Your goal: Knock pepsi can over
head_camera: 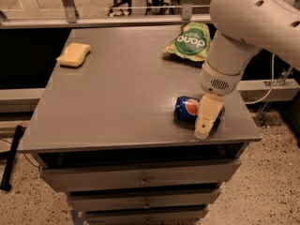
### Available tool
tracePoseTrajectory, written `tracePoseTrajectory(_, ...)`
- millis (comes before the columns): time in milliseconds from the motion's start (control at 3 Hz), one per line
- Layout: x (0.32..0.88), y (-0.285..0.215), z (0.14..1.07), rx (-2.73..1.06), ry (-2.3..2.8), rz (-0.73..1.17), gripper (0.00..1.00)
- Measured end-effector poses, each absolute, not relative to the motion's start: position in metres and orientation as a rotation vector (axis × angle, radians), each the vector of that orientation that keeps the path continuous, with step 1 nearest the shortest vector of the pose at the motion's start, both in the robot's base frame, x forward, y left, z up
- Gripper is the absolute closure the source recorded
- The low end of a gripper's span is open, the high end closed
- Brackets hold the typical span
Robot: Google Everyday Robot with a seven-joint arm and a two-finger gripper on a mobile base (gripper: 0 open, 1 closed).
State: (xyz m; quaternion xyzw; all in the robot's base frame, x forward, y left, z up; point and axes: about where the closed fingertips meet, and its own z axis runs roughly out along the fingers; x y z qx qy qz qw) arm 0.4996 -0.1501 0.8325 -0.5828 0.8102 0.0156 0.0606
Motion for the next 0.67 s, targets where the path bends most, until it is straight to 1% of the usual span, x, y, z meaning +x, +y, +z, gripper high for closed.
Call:
tracePoseTrajectory(333,0.499,-0.152,0.836,-1.729,2.44,0.069,0.0)
tracePoseTrajectory(667,0.497,-0.157,0.862,-1.655,2.356,0.112,0.0)
